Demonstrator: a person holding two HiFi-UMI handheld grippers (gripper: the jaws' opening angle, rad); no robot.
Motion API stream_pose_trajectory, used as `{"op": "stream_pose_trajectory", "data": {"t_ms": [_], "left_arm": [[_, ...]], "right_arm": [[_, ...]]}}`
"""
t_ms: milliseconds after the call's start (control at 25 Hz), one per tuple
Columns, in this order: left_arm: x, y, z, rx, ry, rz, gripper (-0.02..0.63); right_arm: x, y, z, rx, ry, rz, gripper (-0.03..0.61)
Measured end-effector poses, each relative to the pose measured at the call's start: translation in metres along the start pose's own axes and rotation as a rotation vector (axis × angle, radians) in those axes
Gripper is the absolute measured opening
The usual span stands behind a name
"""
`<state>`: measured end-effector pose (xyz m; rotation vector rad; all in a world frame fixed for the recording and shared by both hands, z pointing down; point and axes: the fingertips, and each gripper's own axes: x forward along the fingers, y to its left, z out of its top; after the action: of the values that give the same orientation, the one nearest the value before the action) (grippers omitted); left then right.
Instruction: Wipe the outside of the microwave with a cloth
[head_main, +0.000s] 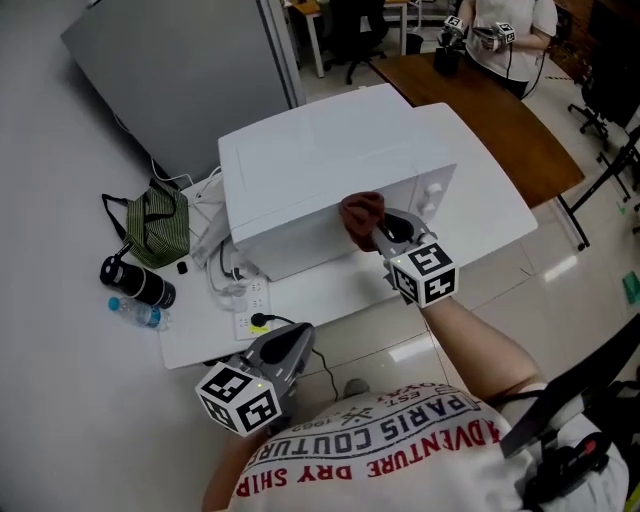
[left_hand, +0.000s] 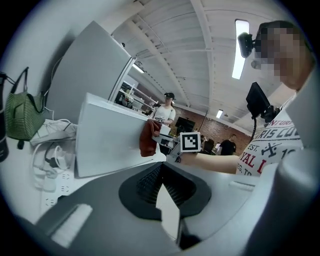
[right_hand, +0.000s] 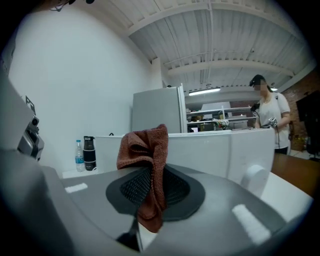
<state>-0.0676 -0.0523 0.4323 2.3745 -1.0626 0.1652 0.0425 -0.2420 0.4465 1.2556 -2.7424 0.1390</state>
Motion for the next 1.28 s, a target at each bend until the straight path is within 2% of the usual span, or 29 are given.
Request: {"op": "stream_pose_trajectory", "data": {"t_ms": [240, 440, 800, 960, 1280], "left_arm": [[0.034, -0.011, 0.001, 0.024, 0.048, -0.078, 0.006], [0.048, -0.012, 0.009, 0.039, 0.067, -0.115, 0.006], [0.045, 0.000, 0.016, 0.040, 0.057, -0.123, 0.006], [0.036, 0.012, 0.017, 0.029, 0.042, -0.104, 0.006], [0.008, 0.025, 0.019, 0.013, -0.005, -0.091, 0.006]], "right_arm": [[-0.027, -0.071, -0.006, 0.006, 0.015, -0.137, 0.046], [-0.043, -0.106, -0.014, 0.014, 0.045, -0.230, 0.046], [-0.052, -0.100, -0.008, -0.006, 0.059, -0.227, 0.046], [-0.057, -0.066, 0.016, -0.050, 0.068, -0.117, 0.046], [-0.023, 0.042, 0.084, 0.099, 0.133, 0.321, 0.046]]}}
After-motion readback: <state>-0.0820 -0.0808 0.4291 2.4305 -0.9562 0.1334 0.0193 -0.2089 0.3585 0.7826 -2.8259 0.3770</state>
